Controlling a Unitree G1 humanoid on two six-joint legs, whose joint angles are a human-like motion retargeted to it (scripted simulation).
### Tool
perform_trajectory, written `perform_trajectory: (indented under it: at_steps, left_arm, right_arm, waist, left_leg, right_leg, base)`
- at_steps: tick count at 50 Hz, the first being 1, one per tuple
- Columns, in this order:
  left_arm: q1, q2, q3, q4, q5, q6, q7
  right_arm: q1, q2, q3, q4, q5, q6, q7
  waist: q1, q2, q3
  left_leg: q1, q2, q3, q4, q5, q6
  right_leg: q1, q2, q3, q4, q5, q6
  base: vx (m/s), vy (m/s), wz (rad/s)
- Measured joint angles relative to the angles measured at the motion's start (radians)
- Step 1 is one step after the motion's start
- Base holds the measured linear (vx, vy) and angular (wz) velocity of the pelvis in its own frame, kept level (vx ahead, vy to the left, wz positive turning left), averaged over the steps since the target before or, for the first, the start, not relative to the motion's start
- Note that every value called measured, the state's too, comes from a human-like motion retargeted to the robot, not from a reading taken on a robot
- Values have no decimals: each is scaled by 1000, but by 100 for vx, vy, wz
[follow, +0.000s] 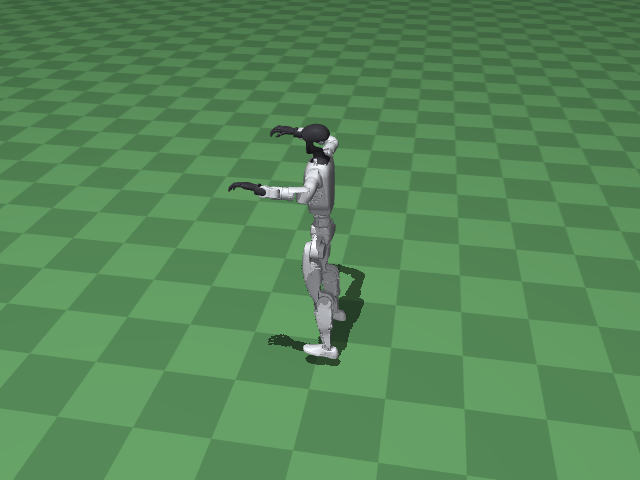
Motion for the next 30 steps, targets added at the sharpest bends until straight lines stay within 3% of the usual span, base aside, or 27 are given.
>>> perform_trajectory:
  at_steps: [30]
  left_arm:
    - [-246,3,-234,23,26,8,4]
  right_arm:
    - [87,2,-81,-2,-13,-1,-4]
  waist:
    - [27,4,-6]
  left_leg:
    - [8,1,11,3,-13,3]
  right_leg:
    - [1,2,8,6,-11,0]
  base:
    - [0,0,0]
